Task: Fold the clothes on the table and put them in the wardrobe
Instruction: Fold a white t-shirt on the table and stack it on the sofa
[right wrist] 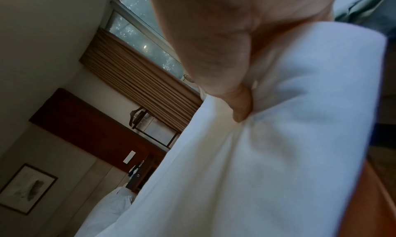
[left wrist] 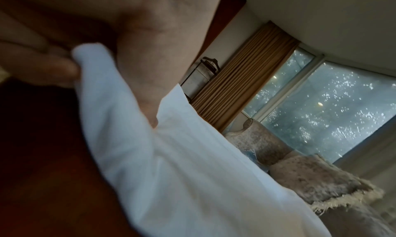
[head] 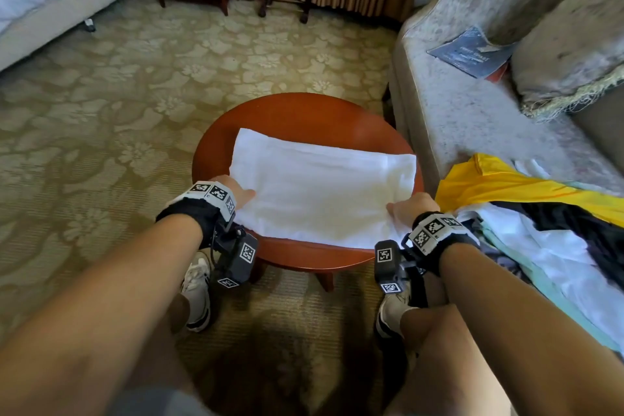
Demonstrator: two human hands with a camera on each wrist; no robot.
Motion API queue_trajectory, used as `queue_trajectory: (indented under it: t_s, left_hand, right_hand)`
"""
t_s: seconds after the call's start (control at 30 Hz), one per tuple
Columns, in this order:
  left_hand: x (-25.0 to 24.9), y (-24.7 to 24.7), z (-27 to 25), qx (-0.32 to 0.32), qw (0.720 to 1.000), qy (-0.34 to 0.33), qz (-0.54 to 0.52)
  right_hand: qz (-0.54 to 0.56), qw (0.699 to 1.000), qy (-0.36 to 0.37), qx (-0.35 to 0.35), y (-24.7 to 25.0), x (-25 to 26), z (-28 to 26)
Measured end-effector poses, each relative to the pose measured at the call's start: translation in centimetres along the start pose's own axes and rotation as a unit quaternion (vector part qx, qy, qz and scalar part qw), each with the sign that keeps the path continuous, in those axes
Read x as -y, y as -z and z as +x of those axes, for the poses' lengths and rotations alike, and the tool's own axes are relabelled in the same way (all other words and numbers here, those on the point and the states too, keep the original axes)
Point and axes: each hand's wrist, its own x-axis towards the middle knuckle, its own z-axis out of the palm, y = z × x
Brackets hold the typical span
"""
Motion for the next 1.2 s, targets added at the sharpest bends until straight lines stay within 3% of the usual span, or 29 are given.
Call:
queue_trajectory:
  t_s: [0.2,0.37,0.53,0.6,0.67,0.73,0.8,0.83,0.87,0.93,1.0,1.1,1.2]
  left_hand:
    - [-1.1,1.4,3.0,-0.127,0.987,0.020,-0.092]
    - [-2.0,3.8,5.3,-0.203,0.938,0.018,-0.281]
    - [-1.0,3.7,3.0,-0.151,0.918,0.088,-0.356]
    - [0.1,2.5,2.6,-0.101,0.902,0.093,-0.409]
    - [0.6,1.5,1.7,-0.042,0.873,0.101,-0.476]
    - [0.2,0.9,0.4,0.015,0.857,0.089,-0.507]
    - [-0.6,0.4,-0.6,0.056,0.852,0.078,-0.514]
    - [-1.2,0.1,-1.1,0.071,0.852,0.073,-0.514]
    - [-1.7,-0.1,-1.3,0.095,0.846,0.066,-0.521]
    - [-2.6,-0.4,-1.4,0.149,0.830,0.067,-0.534]
    - [-3.4,-0.7,-1.0,0.131,0.840,0.060,-0.523]
    - [-3.9,-1.4,-0.2,0.041,0.872,0.042,-0.486]
    - [-3.7,-1.9,0.6,-0.041,0.910,0.037,-0.411]
  right_hand:
    - [-0.006,1.000,-0.011,-0.016,-0.6,2.2,0.7]
    - [-0.007,0.999,-0.003,0.038,-0.5,4.6,1.0]
    - [0.061,0.988,-0.022,0.139,-1.5,4.6,-0.8]
    - [0.109,0.983,-0.038,0.144,-1.3,4.8,-1.3]
    - [0.115,0.989,-0.044,0.087,-1.3,5.3,-1.2]
    - [0.081,0.996,-0.031,-0.018,-1.2,5.7,-1.1]
    - [0.012,0.997,0.034,-0.071,-1.0,5.9,-1.4]
    - [-0.032,0.994,0.090,-0.060,-1.0,5.8,-1.3]
    - [-0.084,0.985,0.150,-0.024,-0.9,5.7,-1.3]
    - [-0.137,0.967,0.204,0.063,-1.5,5.4,-1.7]
    - [-0.174,0.957,0.212,0.099,-2.1,5.0,-1.4]
    - [-0.148,0.970,0.155,0.118,-1.1,4.9,-1.5]
    - [-0.128,0.958,0.116,0.228,0.6,5.0,-2.6]
